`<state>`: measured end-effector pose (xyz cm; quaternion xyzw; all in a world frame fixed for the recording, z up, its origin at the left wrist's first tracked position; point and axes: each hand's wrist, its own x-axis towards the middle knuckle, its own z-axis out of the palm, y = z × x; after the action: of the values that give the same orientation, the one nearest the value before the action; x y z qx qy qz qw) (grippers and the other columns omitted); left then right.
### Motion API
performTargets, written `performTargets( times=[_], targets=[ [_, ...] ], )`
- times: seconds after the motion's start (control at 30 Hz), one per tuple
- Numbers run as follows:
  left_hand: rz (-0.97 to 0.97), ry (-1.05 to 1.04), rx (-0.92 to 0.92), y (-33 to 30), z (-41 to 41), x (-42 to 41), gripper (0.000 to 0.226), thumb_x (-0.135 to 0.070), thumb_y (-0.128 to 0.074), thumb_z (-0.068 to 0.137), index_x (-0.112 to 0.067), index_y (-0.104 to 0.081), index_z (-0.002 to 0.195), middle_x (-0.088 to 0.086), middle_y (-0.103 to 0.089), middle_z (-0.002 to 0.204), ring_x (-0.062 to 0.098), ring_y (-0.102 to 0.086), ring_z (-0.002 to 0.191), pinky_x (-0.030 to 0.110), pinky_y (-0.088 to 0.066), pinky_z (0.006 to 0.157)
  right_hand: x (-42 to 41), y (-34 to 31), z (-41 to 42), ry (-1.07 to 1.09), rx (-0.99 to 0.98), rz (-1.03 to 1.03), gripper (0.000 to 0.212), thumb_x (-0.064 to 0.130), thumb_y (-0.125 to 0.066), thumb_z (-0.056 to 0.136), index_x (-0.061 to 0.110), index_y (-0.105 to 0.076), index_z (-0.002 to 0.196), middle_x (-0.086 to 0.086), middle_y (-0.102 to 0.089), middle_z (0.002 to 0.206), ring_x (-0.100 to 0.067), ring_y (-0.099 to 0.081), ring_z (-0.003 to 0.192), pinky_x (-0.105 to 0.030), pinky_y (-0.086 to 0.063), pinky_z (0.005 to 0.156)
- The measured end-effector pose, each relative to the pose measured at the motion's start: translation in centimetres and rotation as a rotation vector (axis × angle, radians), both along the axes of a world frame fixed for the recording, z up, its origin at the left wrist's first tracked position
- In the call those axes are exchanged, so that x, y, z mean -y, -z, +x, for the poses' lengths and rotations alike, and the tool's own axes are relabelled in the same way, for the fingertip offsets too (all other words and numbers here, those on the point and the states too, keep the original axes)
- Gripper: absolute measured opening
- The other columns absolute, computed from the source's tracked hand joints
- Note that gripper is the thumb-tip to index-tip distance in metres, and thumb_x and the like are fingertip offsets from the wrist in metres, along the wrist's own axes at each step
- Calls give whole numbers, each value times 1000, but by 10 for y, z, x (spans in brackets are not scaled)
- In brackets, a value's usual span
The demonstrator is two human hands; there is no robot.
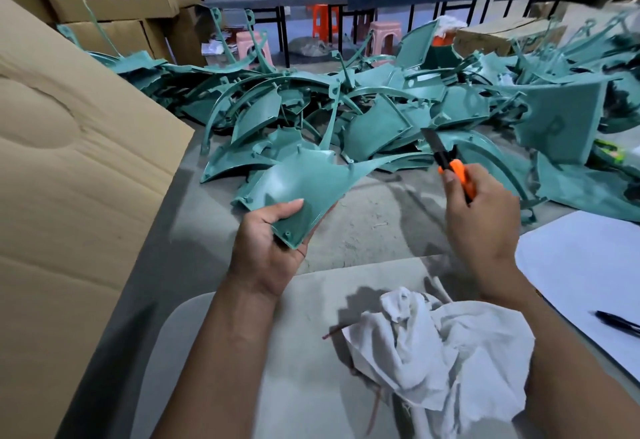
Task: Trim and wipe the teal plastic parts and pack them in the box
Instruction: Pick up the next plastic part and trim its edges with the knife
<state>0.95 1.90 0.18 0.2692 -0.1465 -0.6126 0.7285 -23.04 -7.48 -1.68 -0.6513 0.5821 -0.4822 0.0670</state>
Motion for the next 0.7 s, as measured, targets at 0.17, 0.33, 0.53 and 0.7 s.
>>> performTargets(
  times=[0.17, 0.33, 0.53, 0.7],
  targets=[
    [-46, -57, 18, -2, 9, -3, 42, 5, -61, 77, -14, -78, 111, 8, -72, 125, 29, -71, 112, 35, -62, 80, 4, 2, -8, 115, 1, 112, 34, 42, -50, 106, 18, -51, 81, 7, -49, 62, -7, -45, 57, -27, -24, 51],
    [-14, -144, 139, -2, 13, 2, 43, 12, -50, 92, -10, -67, 125, 11, -72, 126, 30, -69, 115, 37, -61, 90, -9, -4, 11, -217, 30, -79, 22, 30, -59, 105, 22, -59, 84, 4, -55, 61, -12, -47, 54, -20, -31, 46],
    [69, -169, -26, 1, -3, 10, 32, 10, -47, 94, 8, -62, 123, 20, -70, 122, 31, -70, 110, 36, -60, 92, -31, -3, 38, -714, -170, -118, 16, 32, -62, 101, 20, -72, 99, 16, -55, 70, -2, -51, 61, -25, -38, 56],
    [114, -152, 1, 2, -14, 13, 27, 6, -52, 92, 8, -64, 116, 18, -71, 109, 28, -70, 101, 40, -52, 106, -37, -1, 50, -826, -181, -76, 13, 30, -63, 100, 20, -71, 100, 17, -53, 70, -6, -52, 61, -26, -37, 58]
  ],
)
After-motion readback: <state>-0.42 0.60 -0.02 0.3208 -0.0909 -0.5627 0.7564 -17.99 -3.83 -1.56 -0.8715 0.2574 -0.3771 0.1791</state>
